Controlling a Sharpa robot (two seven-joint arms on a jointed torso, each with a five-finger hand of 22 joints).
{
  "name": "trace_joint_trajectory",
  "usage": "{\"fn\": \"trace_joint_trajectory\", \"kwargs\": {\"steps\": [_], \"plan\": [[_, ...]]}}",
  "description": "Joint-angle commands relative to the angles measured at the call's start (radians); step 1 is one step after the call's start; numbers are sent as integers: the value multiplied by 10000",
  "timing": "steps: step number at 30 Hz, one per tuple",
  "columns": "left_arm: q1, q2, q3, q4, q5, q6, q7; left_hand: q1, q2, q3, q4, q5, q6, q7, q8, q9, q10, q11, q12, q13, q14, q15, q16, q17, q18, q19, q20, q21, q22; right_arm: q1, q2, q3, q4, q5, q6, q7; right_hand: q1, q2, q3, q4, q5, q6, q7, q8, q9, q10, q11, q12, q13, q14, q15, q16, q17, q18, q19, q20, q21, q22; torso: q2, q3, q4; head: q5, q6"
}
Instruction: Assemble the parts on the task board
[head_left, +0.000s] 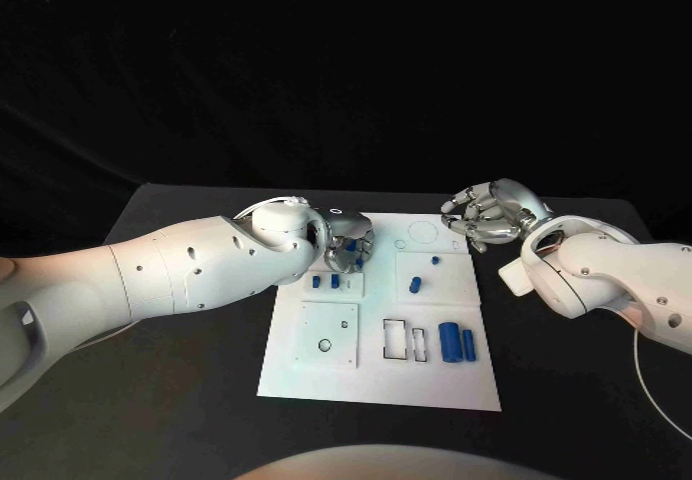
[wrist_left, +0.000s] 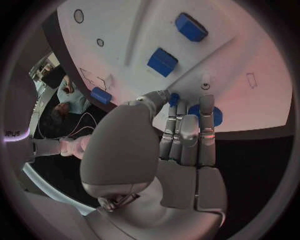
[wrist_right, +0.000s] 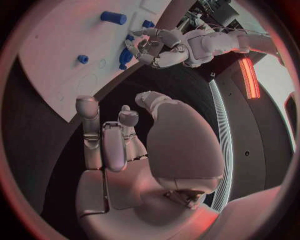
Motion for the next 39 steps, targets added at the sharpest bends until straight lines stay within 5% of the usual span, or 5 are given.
{"fn": "trace_joint_trajectory", "kwargs": {"steps": [1, 13, 21, 30, 39], "plan": [[-38, 57, -3, -14, -30, 281, -60, 2, 115, 87, -24, -81, 126, -6, -76, -28, 111, 1, 71, -30, 100, 6, 95, 74, 58, 118, 30, 133, 88, -7, 7, 0, 14, -102, 77, 87, -109, 27, 68, 14, 34, -57, -15, 61, 15, -33, -1, -36, -1, 25, -43, -60, 3, 55, -58, -8, -19, 2, 8, 0, 0, -18, -11], [-90, 95, -3, -82, 45, 200, -73, 298, 601, 842, -816, -843, 829, -56, -296, -47, 1060, -146, -105, -256, 798, -120, 575, 816, -81, 728, -77, 1244, 850, -7, 2, 1, 21, -102, 69, 92, -118, 44, 89, 6, 38, -44, -19, 80, 23, -15, -4, -35, -7, 26, -45, -63, 5, 55, -55, -8, -20, 4, 2, -5, -4, -19, -30], [-105, 101, -3, -87, 198, -36, -2, 308, 703, 1317, -1575, -672, 935, 7, -641, -88, 1443, -105, -621, -456, 870, -140, 456, 630, -112, 779, -126, 1649, 1283, -7, 20, 1, 15, -103, 61, 106, -120, 46, 92, 5, 39, -43, -19, 82, 24, -8, -5, -28, 1, 21, -46, -72, -10, 57, -59, -8, -31, -3, -5, 0, 5, 9, -16], [-115, -22, 4, 60, 379, -332, 216, 103, 719, 1363, -1754, -677, 1028, -1, -738, -73, 1604, -121, -871, -519, 977, -143, 473, 696, -129, 836, -135, 1821, 1436, -7, 30, 1, 9, -103, 60, 115, -120, 46, 92, 5, 39, -43, -19, 82, 24, -8, -5, -28, 1, 21, -46, -72, -10, 57, -59, -8, -31, -3, -4, 5, 2, -20, 6], [-111, -497, 188, 563, 618, -561, 292, -184, 698, 1276, -1809, -550, 1162, -38, -770, -22, 1789, -160, -1084, -558, 1034, -164, 471, 702, -140, 874, -135, 1861, 1490, -7, 20, 1, 3, -104, 59, 116, -120, 46, 92, 5, 39, -43, -19, 82, 24, -8, -5, -28, 1, 21, -46, -72, -10, 57, -59, -8, -31, -3, -16, 4, 25, -9, 27]]}}
